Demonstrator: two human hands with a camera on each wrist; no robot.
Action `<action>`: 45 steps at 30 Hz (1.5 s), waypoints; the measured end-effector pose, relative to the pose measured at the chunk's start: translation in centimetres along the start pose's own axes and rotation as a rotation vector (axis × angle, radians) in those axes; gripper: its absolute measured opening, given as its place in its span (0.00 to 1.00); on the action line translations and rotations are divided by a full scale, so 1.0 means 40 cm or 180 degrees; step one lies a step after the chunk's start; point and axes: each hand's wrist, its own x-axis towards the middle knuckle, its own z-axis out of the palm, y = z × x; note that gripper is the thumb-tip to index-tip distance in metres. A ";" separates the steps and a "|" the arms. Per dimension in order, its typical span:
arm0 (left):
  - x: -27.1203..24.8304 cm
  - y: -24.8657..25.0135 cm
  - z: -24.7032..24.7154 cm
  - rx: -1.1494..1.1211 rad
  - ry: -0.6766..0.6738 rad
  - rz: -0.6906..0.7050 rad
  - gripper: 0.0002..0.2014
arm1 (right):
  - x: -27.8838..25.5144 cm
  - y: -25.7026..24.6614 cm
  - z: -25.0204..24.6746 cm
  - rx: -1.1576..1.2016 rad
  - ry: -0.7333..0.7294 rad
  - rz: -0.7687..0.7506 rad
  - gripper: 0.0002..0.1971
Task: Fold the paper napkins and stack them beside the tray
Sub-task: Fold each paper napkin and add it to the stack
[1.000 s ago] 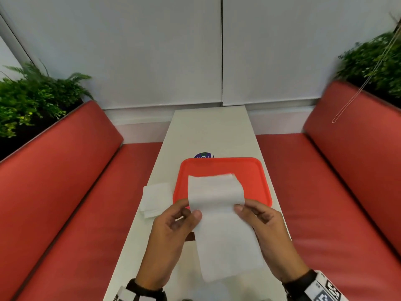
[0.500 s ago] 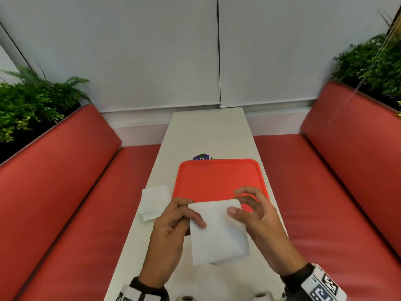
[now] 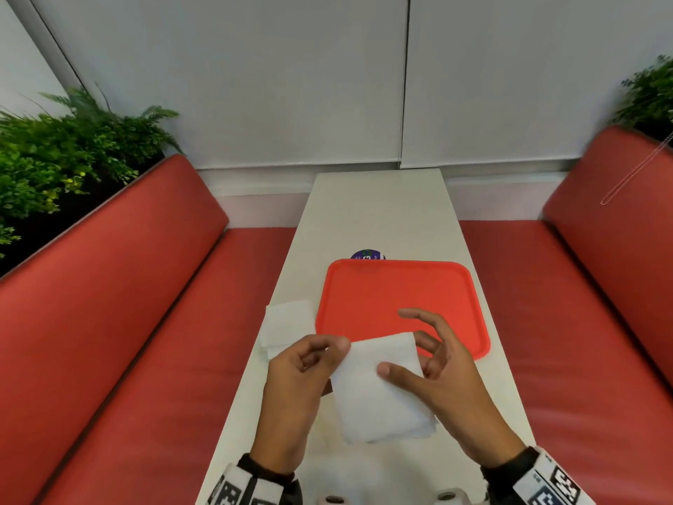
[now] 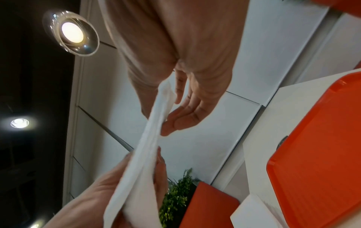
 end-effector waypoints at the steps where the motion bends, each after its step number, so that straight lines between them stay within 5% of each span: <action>1: 0.010 -0.006 -0.011 0.0043 0.0031 0.0014 0.08 | 0.009 0.009 0.010 -0.0027 -0.0043 0.0027 0.34; 5: 0.063 -0.050 -0.079 0.0285 0.0146 0.0102 0.03 | 0.073 0.056 0.064 -0.0078 -0.0219 0.0346 0.31; 9: 0.137 -0.109 -0.161 0.0669 0.0087 0.0103 0.02 | 0.176 0.149 0.146 -0.0356 -0.0265 0.0702 0.14; 13: 0.239 -0.167 -0.258 0.0887 0.0234 -0.0009 0.02 | 0.274 0.241 0.217 -0.0444 -0.0181 0.0860 0.06; 23: 0.469 -0.254 -0.379 0.0918 0.0893 -0.0058 0.02 | 0.439 0.362 0.295 -0.0173 0.0508 0.0942 0.08; 27: 0.481 -0.304 -0.408 0.0796 0.0963 -0.0253 0.14 | 0.528 0.403 0.289 -0.0561 0.0661 0.0806 0.08; 31: 0.348 -0.411 -0.467 0.1444 0.0645 -0.0384 0.05 | 0.621 0.465 0.270 -0.1408 0.0667 0.0574 0.12; 35: 0.142 -0.521 -0.517 0.2712 -0.0071 -0.0610 0.17 | 0.651 0.519 0.276 -0.1819 0.0732 0.0494 0.07; 38: 0.055 -0.550 -0.530 0.3331 -0.0701 -0.0873 0.30 | 0.645 0.524 0.290 -0.2117 0.0749 0.0294 0.16; 45: 0.002 -0.578 -0.508 0.3885 -0.1199 -0.1265 0.44 | 0.554 0.433 0.294 -0.2231 0.1015 -0.0473 0.18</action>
